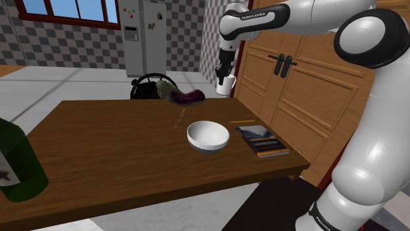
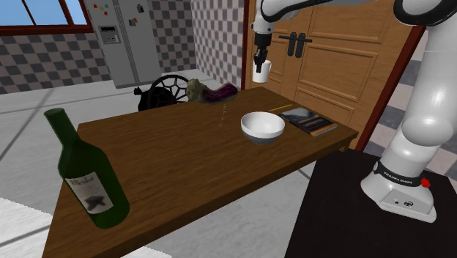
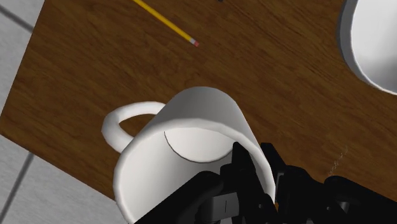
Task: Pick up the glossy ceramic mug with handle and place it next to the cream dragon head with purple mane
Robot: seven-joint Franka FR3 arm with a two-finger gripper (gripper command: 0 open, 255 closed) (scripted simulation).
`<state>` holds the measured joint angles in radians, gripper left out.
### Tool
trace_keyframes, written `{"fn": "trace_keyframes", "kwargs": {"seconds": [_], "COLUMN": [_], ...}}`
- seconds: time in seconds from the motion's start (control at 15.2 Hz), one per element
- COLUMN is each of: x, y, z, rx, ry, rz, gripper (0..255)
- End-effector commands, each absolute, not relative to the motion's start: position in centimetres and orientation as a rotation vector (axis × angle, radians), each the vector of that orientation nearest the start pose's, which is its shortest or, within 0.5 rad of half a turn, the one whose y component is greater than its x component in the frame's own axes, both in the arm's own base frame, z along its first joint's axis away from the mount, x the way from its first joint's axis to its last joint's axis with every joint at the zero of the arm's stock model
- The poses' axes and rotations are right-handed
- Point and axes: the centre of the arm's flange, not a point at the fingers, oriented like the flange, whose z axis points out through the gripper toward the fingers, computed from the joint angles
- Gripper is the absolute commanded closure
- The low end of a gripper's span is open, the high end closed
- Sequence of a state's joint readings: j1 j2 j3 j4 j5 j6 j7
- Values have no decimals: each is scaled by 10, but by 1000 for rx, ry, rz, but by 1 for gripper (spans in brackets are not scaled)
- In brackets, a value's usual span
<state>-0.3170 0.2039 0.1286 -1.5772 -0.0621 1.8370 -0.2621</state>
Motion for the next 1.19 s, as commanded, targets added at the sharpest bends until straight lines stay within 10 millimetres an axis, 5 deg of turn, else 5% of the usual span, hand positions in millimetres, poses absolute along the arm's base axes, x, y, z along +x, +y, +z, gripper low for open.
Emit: {"fn": "trace_keyframes", "kwargs": {"seconds": [0.0, 1.12], "x": [618, 618], "y": [-130, -130], "z": [515, 425], "rx": [-3185, -3185], "ry": [-135, -135], "rz": [-79, -79], "gripper": [255, 255]}}
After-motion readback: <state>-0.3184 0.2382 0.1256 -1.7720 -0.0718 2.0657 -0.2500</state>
